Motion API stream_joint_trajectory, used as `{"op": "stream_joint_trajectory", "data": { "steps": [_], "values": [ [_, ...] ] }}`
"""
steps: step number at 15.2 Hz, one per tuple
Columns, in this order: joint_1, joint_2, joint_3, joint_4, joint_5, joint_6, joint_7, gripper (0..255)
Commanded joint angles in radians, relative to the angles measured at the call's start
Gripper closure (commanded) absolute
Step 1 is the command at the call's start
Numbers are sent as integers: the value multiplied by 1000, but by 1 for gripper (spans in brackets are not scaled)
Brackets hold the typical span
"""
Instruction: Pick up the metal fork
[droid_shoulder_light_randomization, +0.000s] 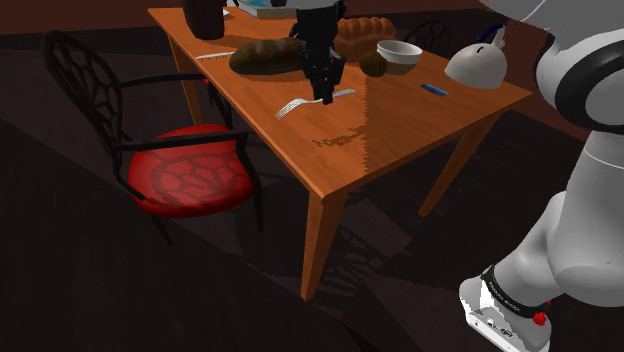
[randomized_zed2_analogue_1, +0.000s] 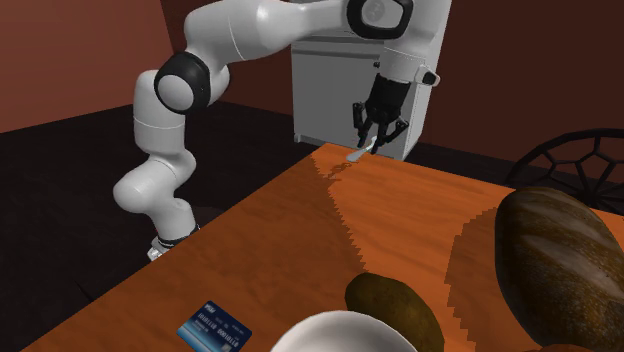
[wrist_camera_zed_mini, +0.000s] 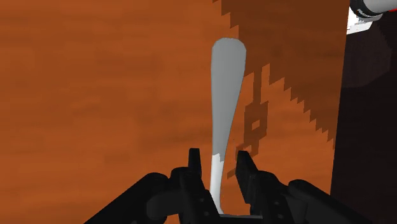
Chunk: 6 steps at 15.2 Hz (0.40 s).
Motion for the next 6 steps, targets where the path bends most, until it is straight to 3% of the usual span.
{"op": "stream_joint_trajectory", "data": {
  "steps": [1,4,6],
  "values": [
    [4,19,1,60,-3,-41,2,255],
    [11,58,1,164,-8,-106,5,255],
    [11,60,1,170,-8,-110,5,255]
  ]
}}
